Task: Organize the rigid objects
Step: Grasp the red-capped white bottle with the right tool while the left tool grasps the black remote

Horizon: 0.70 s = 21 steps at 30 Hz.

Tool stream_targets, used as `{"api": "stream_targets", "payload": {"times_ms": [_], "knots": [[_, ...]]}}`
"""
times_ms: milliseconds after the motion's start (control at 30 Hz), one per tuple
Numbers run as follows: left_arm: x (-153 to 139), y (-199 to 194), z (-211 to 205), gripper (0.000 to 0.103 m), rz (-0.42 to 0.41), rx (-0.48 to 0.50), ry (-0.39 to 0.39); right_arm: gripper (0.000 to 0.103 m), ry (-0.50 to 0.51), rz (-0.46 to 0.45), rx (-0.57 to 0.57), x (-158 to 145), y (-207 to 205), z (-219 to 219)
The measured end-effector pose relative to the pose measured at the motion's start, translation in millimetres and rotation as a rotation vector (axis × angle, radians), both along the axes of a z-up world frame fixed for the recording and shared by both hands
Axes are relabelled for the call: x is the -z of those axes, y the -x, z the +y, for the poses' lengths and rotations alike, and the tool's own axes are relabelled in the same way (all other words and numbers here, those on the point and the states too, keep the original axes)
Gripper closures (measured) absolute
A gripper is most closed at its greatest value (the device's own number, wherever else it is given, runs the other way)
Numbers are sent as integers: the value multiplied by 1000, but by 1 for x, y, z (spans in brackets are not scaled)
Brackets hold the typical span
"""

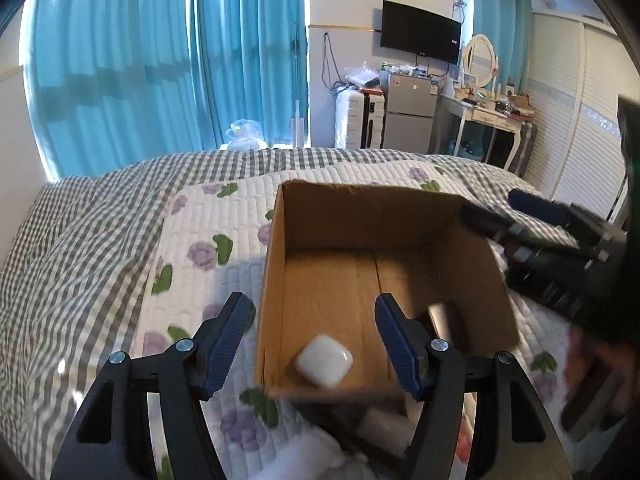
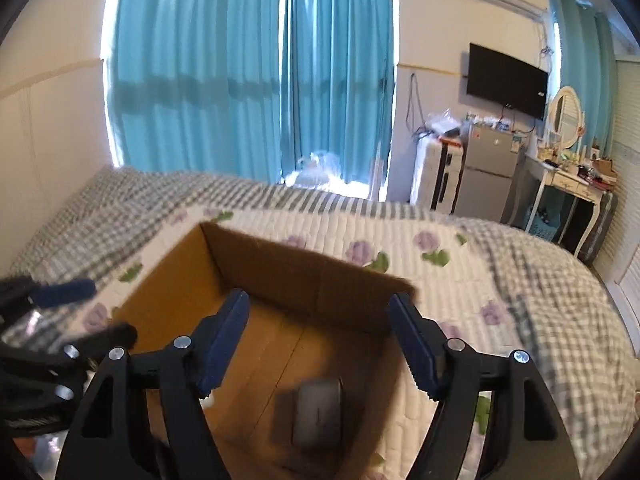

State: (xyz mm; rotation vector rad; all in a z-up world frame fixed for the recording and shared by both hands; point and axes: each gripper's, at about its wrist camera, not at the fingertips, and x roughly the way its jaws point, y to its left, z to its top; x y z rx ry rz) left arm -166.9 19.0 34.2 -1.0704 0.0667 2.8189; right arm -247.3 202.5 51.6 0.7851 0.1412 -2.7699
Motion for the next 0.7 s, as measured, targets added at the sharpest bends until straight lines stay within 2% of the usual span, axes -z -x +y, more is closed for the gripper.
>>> {"api": "stream_targets", "payload": {"times_ms": [67, 133, 300, 500, 600, 700], "knots": [[-1, -18, -3, 32, -7, -8, -14, 31, 19, -17, 5, -11, -15, 7], [1, -37, -8, 22, -7, -32, -19, 31, 29, -62, 12, -17, -35, 14], [15, -73, -13, 19, -43, -59, -5, 31, 17, -185, 4, -4, -82, 16], [49, -104, -8, 18, -52, -92, 25, 28, -10, -334, -41, 55, -131, 3], [72, -110, -4, 18, -88, -73, 66, 28, -57, -409, -72, 87, -143, -8], [86, -110, 0, 18, -110, -83, 118, 28, -153, -451, -94, 107, -147, -20]]}}
